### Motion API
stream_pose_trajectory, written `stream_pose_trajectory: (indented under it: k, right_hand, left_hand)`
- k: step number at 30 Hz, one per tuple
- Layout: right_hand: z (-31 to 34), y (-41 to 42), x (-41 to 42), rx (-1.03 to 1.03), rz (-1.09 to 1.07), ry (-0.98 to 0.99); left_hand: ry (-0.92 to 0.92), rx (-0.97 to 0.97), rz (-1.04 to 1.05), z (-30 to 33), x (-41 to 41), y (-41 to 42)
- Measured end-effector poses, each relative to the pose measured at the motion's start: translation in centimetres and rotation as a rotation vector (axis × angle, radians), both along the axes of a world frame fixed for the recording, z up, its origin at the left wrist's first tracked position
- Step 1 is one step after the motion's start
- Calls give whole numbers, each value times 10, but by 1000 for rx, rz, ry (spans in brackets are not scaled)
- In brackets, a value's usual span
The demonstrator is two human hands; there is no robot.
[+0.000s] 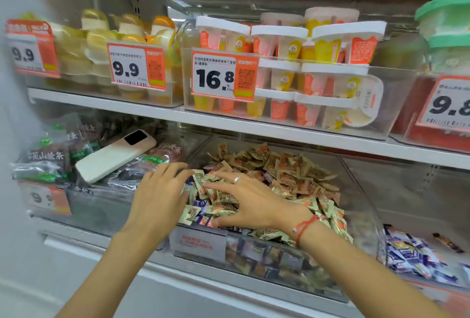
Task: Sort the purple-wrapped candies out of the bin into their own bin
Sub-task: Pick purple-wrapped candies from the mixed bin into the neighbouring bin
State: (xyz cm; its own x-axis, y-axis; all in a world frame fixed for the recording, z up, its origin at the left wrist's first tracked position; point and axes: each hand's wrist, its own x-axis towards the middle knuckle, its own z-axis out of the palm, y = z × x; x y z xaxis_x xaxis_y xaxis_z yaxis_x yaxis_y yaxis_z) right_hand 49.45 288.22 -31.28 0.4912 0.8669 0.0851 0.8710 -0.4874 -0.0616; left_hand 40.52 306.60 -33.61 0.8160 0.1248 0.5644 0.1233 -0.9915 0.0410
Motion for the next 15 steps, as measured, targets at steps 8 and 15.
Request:
stream_pose_trajectory:
  k: [8, 15]
  right_hand:
    - [-7, -12, 32, -59, 13, -230]
    - [8, -50, 25, 1, -281, -220]
  left_hand:
    - [-69, -20, -121, -8, -1, 17]
    - [-62, 64, -176, 0, -9, 7]
